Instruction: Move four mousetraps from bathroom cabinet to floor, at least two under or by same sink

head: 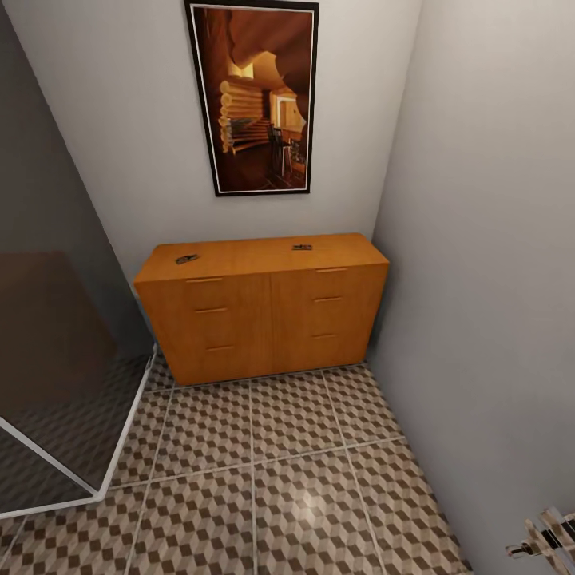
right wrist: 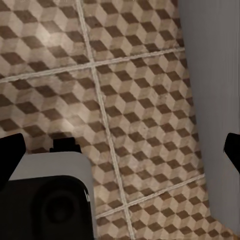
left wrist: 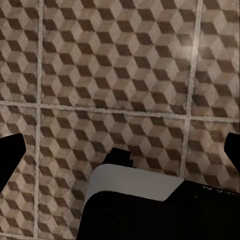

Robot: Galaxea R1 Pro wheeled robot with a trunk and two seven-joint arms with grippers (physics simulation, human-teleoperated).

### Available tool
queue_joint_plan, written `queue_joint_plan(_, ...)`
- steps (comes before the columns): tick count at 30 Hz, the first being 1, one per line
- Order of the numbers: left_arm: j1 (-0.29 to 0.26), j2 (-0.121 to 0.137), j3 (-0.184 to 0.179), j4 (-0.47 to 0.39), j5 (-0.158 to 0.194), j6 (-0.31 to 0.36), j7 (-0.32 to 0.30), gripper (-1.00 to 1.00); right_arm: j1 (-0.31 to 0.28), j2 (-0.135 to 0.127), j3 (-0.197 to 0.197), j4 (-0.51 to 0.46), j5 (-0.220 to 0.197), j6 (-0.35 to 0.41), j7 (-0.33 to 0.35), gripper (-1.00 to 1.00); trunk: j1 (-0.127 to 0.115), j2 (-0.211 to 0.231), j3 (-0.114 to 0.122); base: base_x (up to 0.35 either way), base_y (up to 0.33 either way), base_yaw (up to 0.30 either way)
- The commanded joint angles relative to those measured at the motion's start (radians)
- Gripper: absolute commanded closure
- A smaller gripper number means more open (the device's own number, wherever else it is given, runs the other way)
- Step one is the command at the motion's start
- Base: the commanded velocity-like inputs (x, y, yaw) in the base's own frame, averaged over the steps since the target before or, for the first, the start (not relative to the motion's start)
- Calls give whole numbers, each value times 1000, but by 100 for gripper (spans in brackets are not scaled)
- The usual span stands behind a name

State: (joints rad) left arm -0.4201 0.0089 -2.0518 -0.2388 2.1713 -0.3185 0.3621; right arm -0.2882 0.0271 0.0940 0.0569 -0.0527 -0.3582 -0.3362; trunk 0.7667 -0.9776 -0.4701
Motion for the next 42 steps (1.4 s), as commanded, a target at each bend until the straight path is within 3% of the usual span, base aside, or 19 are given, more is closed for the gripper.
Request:
queue_joint_plan(1,-2,1,-8,-14,6,-6,-8,-100,-2,-3,9,4,3,-8,-3,-100,0,-1,-1,0,0,0)
queue_joint_plan(13,-2,-2,-9,-22,-3,-5,-34,-100,-2,-6,13,-2,21,-7,-5,-100,0,-1,-1,0,0,0)
queue_joint_plan(20,-6,-28,-8,-15,-2,-4,-30,-100,-2,-10,13,-40,23,-4,-7,-100,0,-1,-1,0,0,0)
queue_joint_plan(25,-51,-52,-8,-17,-3,-2,-28,-100,-9,-11,22,-152,41,17,-10,-100,0,-1,-1,0,0,0)
queue_joint_plan(26,-105,-61,-8,-21,-4,6,-28,-100,-12,-11,40,-261,79,107,-9,-100,0,-1,-1,0,0,0)
queue_joint_plan(30,-183,-78,-8,-26,-4,39,-27,-100,-14,-9,53,-432,121,283,-8,-100,0,-1,-1,0,0,0)
queue_joint_plan(32,-271,-98,-7,-28,-4,104,-26,-100,-15,-6,60,-655,139,467,-6,-100,0,-1,-1,0,0,0)
queue_joint_plan(35,-326,-105,-6,-31,-3,136,-27,-100,-15,-5,62,-790,143,551,-6,-100,0,-1,-1,0,0,0)
queue_joint_plan(37,-403,-110,-4,-57,-2,163,-27,-100,-13,-4,64,-983,146,678,-6,-100,0,-1,-1,0,0,0)
queue_joint_plan(40,-473,-110,-3,-96,-1,180,-24,-100,-10,-4,66,-1136,147,803,-6,-100,0,-1,-1,0,0,0)
queue_joint_plan(41,-524,-107,-1,-129,0,199,-19,-100,-9,-6,66,-1234,147,886,-4,-100,0,-1,-1,0,0,0)
queue_joint_plan(42,-549,-106,0,-147,1,212,-15,-100,-8,-6,67,-1280,147,924,-1,-100,0,-1,-1,0,0,0)
